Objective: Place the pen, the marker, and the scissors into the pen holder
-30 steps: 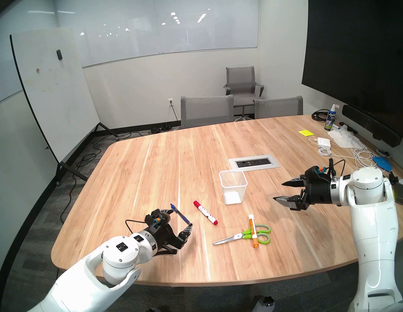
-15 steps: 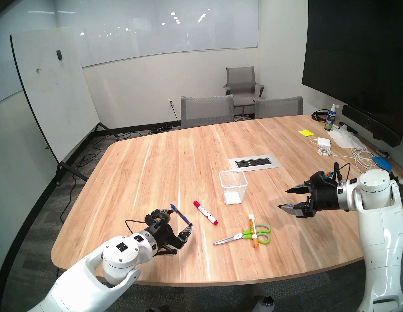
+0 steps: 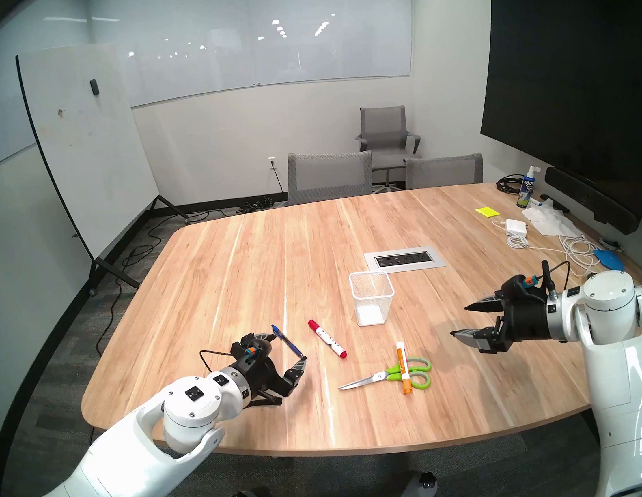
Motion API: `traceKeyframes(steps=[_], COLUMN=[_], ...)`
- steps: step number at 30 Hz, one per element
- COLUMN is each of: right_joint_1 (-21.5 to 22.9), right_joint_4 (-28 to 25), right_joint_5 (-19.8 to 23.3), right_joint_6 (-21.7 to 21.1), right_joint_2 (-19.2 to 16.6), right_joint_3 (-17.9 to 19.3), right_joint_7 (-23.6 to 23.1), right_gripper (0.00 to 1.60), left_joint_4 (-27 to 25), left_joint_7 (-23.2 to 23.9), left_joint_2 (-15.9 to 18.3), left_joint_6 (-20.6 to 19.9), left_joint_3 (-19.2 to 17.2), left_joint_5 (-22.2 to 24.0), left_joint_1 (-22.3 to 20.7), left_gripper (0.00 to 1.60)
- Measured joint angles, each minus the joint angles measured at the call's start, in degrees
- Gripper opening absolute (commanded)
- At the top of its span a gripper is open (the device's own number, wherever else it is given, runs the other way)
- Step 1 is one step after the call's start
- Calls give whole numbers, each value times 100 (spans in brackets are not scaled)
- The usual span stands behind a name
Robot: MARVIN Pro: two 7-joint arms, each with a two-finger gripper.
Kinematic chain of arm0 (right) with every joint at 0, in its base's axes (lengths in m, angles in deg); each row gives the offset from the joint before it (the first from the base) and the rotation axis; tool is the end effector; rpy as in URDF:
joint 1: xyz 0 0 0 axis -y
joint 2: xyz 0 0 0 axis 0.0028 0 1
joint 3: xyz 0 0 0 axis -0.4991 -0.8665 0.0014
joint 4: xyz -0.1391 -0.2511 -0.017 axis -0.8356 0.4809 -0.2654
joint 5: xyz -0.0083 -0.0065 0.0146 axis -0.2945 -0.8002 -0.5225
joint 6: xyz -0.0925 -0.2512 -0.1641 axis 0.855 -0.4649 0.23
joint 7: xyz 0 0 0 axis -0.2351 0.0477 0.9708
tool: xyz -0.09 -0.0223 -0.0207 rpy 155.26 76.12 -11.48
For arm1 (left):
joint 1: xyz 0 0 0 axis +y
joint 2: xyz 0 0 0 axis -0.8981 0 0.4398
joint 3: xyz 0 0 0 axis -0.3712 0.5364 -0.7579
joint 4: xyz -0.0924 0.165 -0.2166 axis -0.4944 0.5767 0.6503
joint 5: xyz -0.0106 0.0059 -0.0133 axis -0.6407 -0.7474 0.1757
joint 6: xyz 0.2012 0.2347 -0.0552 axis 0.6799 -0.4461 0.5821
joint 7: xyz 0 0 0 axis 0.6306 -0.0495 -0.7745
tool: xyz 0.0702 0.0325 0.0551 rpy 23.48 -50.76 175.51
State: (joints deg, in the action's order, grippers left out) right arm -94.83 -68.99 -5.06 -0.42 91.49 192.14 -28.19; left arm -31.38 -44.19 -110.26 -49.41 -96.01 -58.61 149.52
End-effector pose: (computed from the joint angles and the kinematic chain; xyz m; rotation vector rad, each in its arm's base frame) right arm 0.3362 -0.1964 -0.2171 -2.3444 -0.9756 -1.2526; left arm 0.3559 -0.0655 -0.3188 2.2949 -1.0036 1.5990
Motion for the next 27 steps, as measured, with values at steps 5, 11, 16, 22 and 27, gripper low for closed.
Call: traceKeyframes(steps=[5, 11, 16, 22, 27], right_joint_1=[-233, -528, -751, -1011, -1183], right_joint_4=[-242, -575, -851, -1195, -1436], right_joint_5=[105, 294, 475, 691, 809], right_joint_6=[-215, -519, -771, -1099, -1331], right_joint_2=[-56, -126, -177, -232, -262], right_joint_3=[-89, -165, -235, -400, -583], right_joint_7=[216, 522, 782, 1118, 1358], right_gripper=[160, 160, 160, 160, 160], left_joint_4=[1, 2, 3, 3, 3], left_joint_7=[0, 0, 0, 0, 0], left_joint_2=[0, 0, 0, 0, 0], left_joint_6=[0, 0, 0, 0, 0], left_joint_3=[1, 1, 1, 2, 2], left_joint_5=[0, -1, -1, -1, -1], left_joint_1=[0, 0, 0, 0, 0], left_gripper=[160, 160, 160, 160, 160])
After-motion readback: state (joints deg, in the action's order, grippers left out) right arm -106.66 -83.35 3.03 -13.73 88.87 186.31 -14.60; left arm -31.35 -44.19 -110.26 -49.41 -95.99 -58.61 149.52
